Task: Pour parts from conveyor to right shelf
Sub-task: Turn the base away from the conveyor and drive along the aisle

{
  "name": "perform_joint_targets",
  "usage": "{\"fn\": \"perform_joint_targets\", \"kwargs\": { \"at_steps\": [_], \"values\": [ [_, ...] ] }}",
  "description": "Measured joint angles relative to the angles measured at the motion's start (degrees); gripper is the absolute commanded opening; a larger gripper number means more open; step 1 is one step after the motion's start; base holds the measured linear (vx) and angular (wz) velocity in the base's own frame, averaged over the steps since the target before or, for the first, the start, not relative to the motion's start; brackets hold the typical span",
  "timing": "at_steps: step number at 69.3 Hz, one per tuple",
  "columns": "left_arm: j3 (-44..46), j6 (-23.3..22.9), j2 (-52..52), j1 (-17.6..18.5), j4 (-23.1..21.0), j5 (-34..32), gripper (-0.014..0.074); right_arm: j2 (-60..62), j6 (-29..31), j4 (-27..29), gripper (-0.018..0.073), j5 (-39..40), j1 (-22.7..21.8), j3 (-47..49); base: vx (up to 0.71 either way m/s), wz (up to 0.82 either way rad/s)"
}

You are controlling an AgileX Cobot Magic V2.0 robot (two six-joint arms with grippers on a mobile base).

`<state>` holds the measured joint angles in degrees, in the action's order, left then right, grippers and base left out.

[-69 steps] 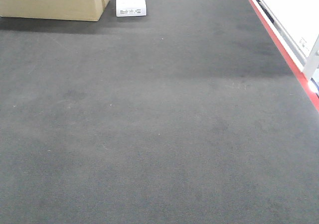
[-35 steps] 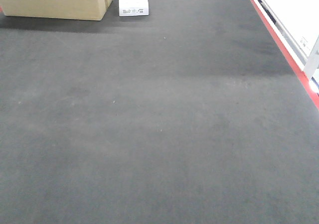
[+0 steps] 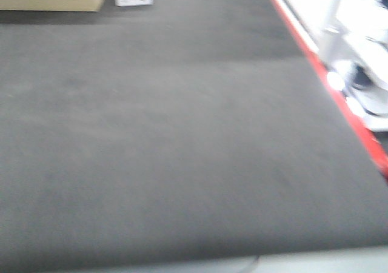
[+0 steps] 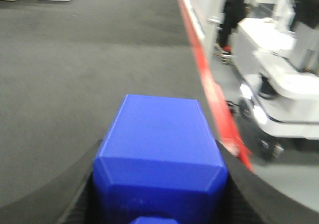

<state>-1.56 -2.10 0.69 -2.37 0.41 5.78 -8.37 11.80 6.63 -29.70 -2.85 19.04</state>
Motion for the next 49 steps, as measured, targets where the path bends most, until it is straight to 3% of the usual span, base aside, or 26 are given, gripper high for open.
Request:
{"fn": "perform_joint_targets", "kwargs": {
  "at_steps": [16, 49],
  "values": [
    [0.00, 0.00, 0.00, 0.00, 0.00, 0.00, -0.0006, 0.00, 0.00, 0.00, -0.0005, 0.00, 0.00, 0.00, -0.51, -0.61],
    [0.00, 0.00, 0.00, 0.00, 0.00, 0.00, -0.0006, 0.02, 0.00, -0.07, -0.0005, 0.00, 0.00, 0.00, -0.51, -0.86]
  ]
}}
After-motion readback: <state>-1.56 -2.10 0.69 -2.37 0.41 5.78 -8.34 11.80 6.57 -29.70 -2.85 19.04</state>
